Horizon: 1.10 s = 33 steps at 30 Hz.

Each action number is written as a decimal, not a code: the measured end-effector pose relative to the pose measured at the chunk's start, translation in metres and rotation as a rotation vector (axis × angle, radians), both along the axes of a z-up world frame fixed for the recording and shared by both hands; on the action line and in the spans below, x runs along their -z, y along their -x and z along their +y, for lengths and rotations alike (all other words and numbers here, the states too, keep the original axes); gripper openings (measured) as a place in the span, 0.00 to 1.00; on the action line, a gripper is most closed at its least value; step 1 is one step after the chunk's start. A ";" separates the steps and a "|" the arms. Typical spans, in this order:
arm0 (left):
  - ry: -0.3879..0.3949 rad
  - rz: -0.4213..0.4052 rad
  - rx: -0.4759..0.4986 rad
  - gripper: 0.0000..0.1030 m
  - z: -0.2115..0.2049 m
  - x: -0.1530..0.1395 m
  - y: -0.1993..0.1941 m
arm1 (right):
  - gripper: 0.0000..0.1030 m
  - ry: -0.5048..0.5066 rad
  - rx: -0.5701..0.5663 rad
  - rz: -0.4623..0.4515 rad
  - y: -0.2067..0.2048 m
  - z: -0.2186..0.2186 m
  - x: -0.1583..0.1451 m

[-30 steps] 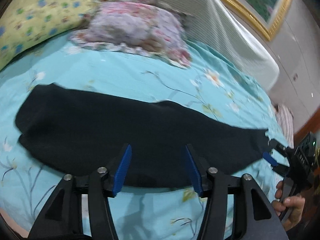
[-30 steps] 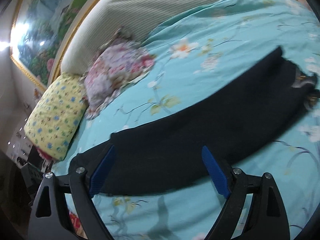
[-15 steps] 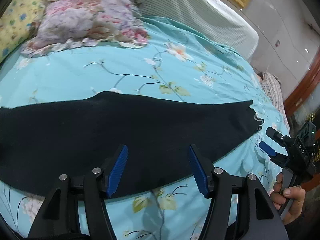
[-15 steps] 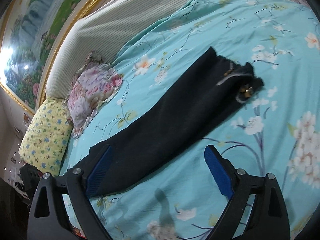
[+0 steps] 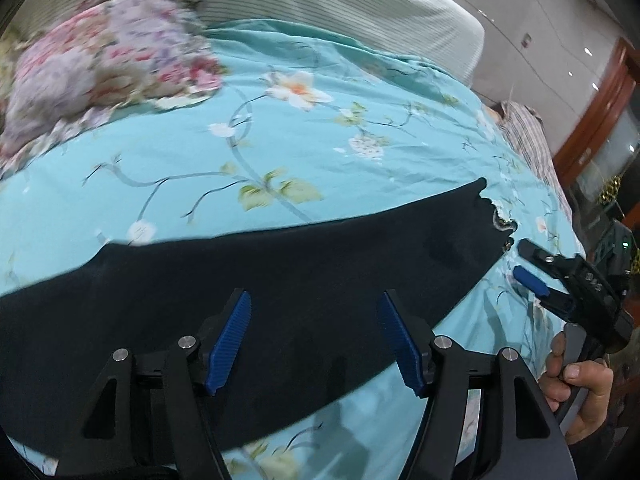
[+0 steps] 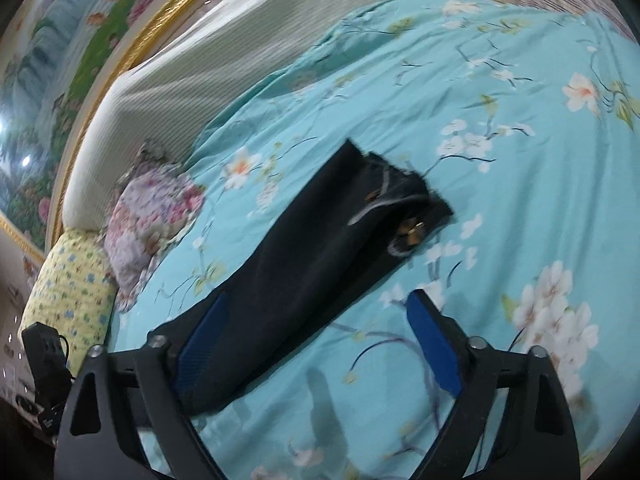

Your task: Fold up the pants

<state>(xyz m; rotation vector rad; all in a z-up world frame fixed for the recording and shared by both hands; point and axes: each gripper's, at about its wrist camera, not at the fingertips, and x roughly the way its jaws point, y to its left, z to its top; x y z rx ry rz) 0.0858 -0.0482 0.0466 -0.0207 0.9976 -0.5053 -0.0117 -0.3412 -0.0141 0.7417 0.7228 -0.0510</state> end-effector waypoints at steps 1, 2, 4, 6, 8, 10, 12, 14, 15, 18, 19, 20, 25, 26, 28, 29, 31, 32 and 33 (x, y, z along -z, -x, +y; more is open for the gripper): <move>0.001 0.002 0.012 0.66 -0.006 0.000 -0.004 | 0.78 -0.006 0.009 0.016 -0.004 -0.004 0.003; 0.000 0.005 0.025 0.67 -0.013 0.000 -0.009 | 0.75 -0.009 0.012 0.024 -0.007 -0.006 0.005; -0.005 0.009 0.050 0.67 -0.028 0.001 -0.018 | 0.73 -0.013 0.030 0.042 -0.014 -0.012 0.011; -0.009 0.019 0.079 0.67 -0.041 0.003 -0.028 | 0.70 -0.025 0.043 0.054 -0.020 -0.017 0.016; -0.005 0.029 0.109 0.67 -0.055 0.005 -0.036 | 0.67 -0.032 0.059 0.056 -0.024 -0.022 0.018; 0.012 0.034 0.145 0.67 -0.069 0.006 -0.045 | 0.63 -0.037 0.080 0.053 -0.027 -0.027 0.020; 0.015 0.047 0.182 0.68 -0.083 0.010 -0.054 | 0.55 -0.046 0.094 0.050 -0.029 -0.032 0.023; 0.015 0.066 0.209 0.68 -0.095 0.014 -0.063 | 0.39 -0.061 0.104 0.044 -0.031 -0.037 0.027; 0.016 0.075 0.223 0.68 -0.102 0.016 -0.067 | 0.35 -0.072 0.103 0.044 -0.032 -0.039 0.029; 0.017 0.099 0.277 0.68 -0.128 0.023 -0.081 | 0.15 -0.110 0.106 0.036 -0.033 -0.049 0.035; 0.021 0.101 0.292 0.68 -0.137 0.025 -0.083 | 0.13 -0.135 0.108 0.019 -0.030 -0.054 0.037; 0.026 0.108 0.314 0.68 -0.145 0.027 -0.087 | 0.13 -0.147 0.111 0.005 -0.029 -0.057 0.037; -0.009 0.124 0.445 0.68 -0.201 0.037 -0.095 | 0.12 -0.192 0.117 -0.040 -0.019 -0.064 0.039; -0.022 0.116 0.459 0.67 -0.209 0.038 -0.096 | 0.12 -0.189 0.115 -0.043 -0.018 -0.064 0.038; -0.046 0.112 0.506 0.65 -0.230 0.044 -0.097 | 0.12 -0.192 0.114 -0.049 -0.016 -0.063 0.037; -0.054 0.118 0.523 0.64 -0.237 0.047 -0.098 | 0.12 -0.195 0.113 -0.051 -0.016 -0.063 0.037; -0.065 0.140 0.550 0.55 -0.252 0.055 -0.102 | 0.12 -0.200 0.110 -0.053 -0.015 -0.063 0.039; -0.058 0.145 0.562 0.53 -0.257 0.056 -0.104 | 0.12 -0.198 0.109 -0.052 -0.014 -0.063 0.040; -0.051 0.146 0.569 0.47 -0.261 0.057 -0.105 | 0.12 -0.198 0.107 -0.053 -0.014 -0.064 0.040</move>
